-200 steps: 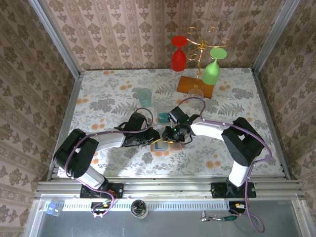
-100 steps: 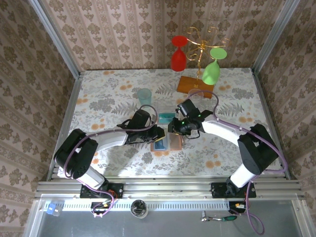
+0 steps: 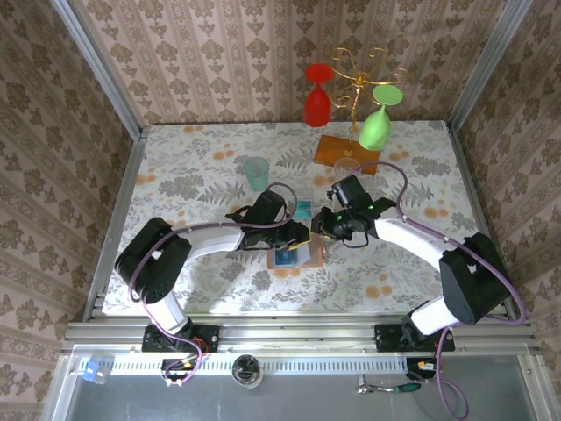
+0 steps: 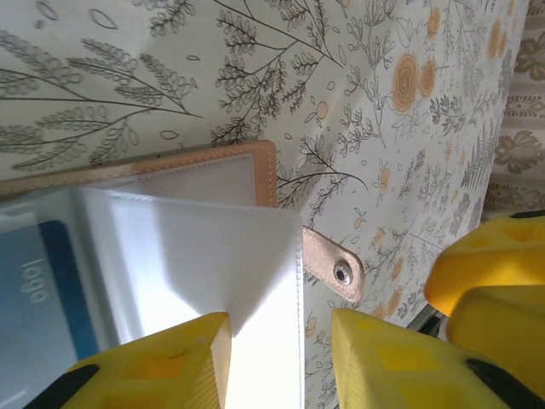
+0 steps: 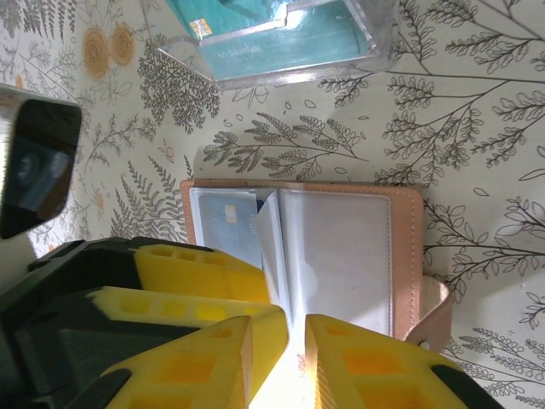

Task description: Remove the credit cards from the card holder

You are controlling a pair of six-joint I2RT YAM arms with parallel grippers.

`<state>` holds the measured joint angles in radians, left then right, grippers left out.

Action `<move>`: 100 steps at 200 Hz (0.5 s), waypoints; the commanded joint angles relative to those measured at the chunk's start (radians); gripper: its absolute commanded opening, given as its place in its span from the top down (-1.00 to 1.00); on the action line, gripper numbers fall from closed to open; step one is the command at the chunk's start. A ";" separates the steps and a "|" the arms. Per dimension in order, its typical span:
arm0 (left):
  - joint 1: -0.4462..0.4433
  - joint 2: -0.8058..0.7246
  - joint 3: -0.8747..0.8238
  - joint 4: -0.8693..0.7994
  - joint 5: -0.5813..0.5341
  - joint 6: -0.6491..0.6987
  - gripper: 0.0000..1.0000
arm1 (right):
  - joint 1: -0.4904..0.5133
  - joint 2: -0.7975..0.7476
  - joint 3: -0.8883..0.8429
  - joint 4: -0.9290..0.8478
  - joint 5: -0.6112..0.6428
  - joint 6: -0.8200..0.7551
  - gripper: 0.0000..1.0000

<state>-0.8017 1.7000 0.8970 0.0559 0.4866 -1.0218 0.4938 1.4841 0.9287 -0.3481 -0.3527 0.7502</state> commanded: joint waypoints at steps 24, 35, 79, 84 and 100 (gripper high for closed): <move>-0.017 0.051 0.052 -0.006 0.018 -0.009 0.21 | -0.014 -0.047 -0.015 -0.043 -0.022 -0.022 0.53; -0.017 0.057 0.057 -0.005 0.021 -0.008 0.20 | -0.014 -0.050 -0.013 -0.045 -0.022 -0.020 0.53; -0.005 0.063 0.066 0.002 0.040 0.003 0.17 | -0.013 -0.047 -0.010 -0.039 -0.030 -0.007 0.53; -0.001 0.058 0.061 0.001 0.041 0.004 0.17 | -0.012 -0.045 -0.010 -0.037 -0.032 -0.005 0.53; 0.014 0.038 0.038 0.007 0.039 0.006 0.17 | -0.010 -0.037 -0.009 -0.031 -0.038 -0.001 0.53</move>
<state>-0.8082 1.7573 0.9413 0.0536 0.5056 -1.0218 0.4820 1.4593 0.9226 -0.3519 -0.3584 0.7403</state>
